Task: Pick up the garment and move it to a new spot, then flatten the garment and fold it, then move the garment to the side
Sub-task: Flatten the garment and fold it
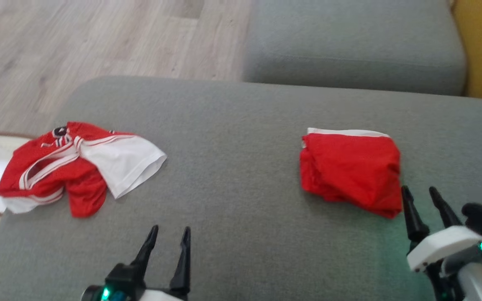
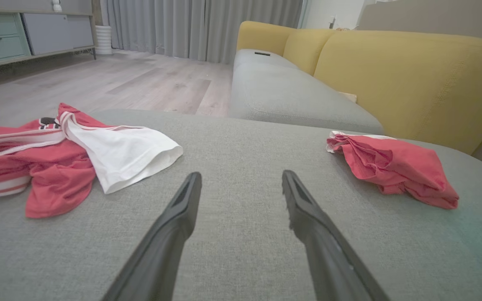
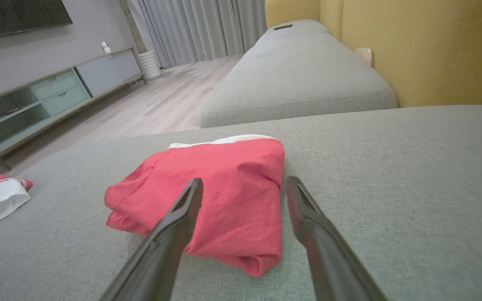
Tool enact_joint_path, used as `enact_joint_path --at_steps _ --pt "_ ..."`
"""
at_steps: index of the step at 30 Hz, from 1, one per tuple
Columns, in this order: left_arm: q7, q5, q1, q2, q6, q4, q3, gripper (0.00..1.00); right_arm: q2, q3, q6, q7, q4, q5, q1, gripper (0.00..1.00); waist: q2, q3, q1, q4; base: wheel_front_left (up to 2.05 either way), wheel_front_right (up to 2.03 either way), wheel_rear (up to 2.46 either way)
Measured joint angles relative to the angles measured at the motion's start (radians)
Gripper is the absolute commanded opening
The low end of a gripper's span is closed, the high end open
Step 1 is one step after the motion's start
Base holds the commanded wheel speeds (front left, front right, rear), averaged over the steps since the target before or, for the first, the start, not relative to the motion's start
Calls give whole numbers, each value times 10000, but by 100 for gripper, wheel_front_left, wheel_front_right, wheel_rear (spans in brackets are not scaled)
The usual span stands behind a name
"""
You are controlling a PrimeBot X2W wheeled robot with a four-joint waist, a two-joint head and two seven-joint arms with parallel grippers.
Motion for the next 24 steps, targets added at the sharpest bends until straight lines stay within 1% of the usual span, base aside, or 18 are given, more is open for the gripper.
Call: enact_joint_path --at_steps 4,9,16,18,21,22,24 --pt "0 150 534 0 100 -40 387 100 449 -268 0 -293 -215 -307 599 100 0 -293 0 -320 0 0 0" --pt "0 151 1147 6 75 -140 941 100 999 -211 0 -646 -420 -888 1551 100 0 -731 0 -789 0 0 0" --pt "0 370 1595 8 -17 -305 1528 100 1371 -188 0 -863 -988 -2249 2149 100 0 -1110 0 -1218 0 0 0" --pt "0 464 1648 12 -27 -303 1553 100 1471 -234 0 -863 -1193 -2454 2254 100 0 -1142 0 -1257 0 0 0" --pt "0 667 1790 17 -134 -362 1634 100 1697 -316 2 -865 -1707 -2961 2531 100 0 -1212 0 -1329 0 0 0" --pt "0 761 1829 19 -230 -401 1653 100 1722 -297 0 -865 -1797 -3120 2620 100 0 -1233 0 -1349 0 0 0" --pt "0 849 1920 19 -291 -504 1739 100 1758 -234 0 -865 -1937 -3208 2791 100 0 -1277 0 -1362 0 0 0"
